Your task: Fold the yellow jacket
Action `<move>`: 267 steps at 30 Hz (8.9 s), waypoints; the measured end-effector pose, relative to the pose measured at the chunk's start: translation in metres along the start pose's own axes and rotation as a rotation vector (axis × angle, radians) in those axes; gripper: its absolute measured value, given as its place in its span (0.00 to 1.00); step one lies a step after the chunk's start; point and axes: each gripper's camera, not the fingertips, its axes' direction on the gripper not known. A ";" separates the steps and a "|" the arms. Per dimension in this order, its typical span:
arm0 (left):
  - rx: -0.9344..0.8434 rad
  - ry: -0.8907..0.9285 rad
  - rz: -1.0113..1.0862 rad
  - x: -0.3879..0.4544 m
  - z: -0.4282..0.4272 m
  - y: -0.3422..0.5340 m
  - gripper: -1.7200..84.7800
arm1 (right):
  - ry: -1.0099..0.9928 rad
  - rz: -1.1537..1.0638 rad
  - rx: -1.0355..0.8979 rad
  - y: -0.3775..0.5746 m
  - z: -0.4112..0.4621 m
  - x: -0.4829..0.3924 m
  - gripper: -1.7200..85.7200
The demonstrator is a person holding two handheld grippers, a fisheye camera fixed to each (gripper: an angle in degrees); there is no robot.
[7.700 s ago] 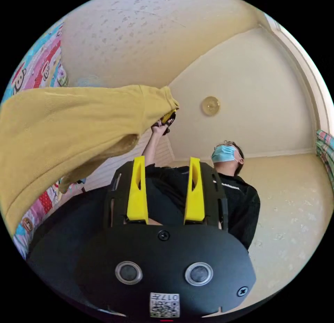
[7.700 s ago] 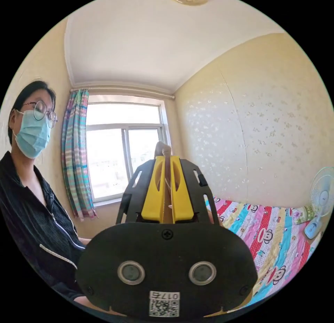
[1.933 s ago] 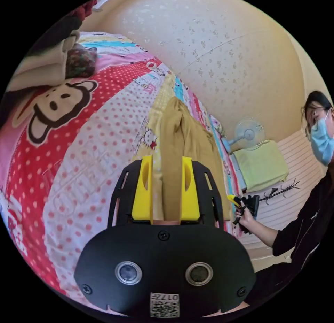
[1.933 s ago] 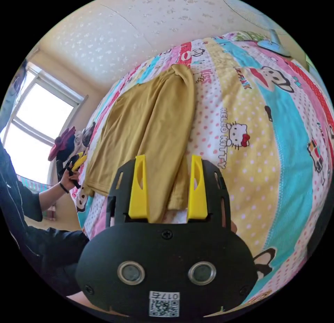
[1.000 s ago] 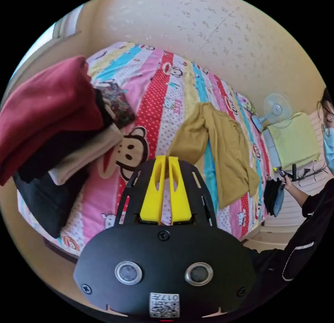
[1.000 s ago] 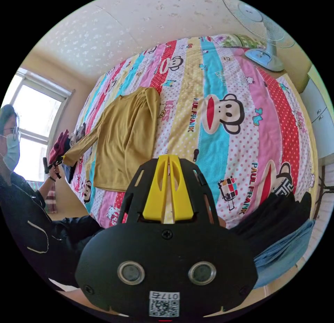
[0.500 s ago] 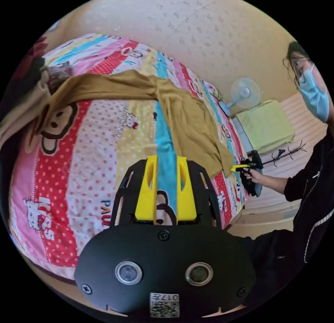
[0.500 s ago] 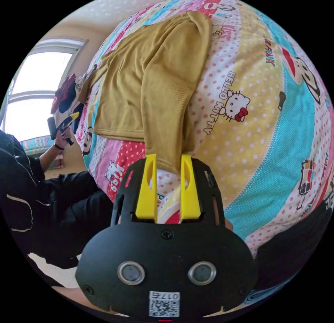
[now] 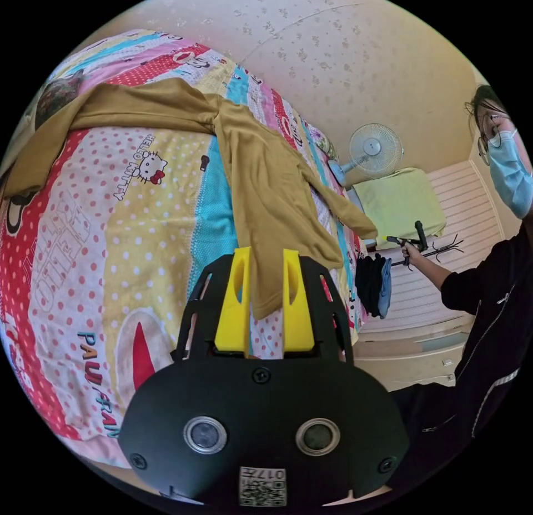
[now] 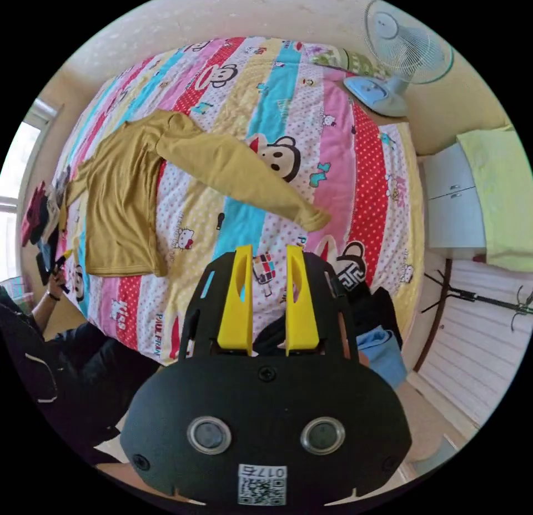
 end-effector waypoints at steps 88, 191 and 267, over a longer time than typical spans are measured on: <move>0.288 0.549 -0.188 -0.252 -0.172 -0.073 0.06 | -0.791 -0.737 0.367 0.067 0.045 -0.589 0.18; 0.272 0.106 -0.051 -0.027 0.002 -0.051 0.07 | -0.371 -0.145 0.272 -0.080 0.215 -0.346 0.13; 0.292 0.021 0.212 0.021 -0.026 -0.132 0.09 | -0.123 -0.349 0.407 -0.019 0.187 -0.410 0.10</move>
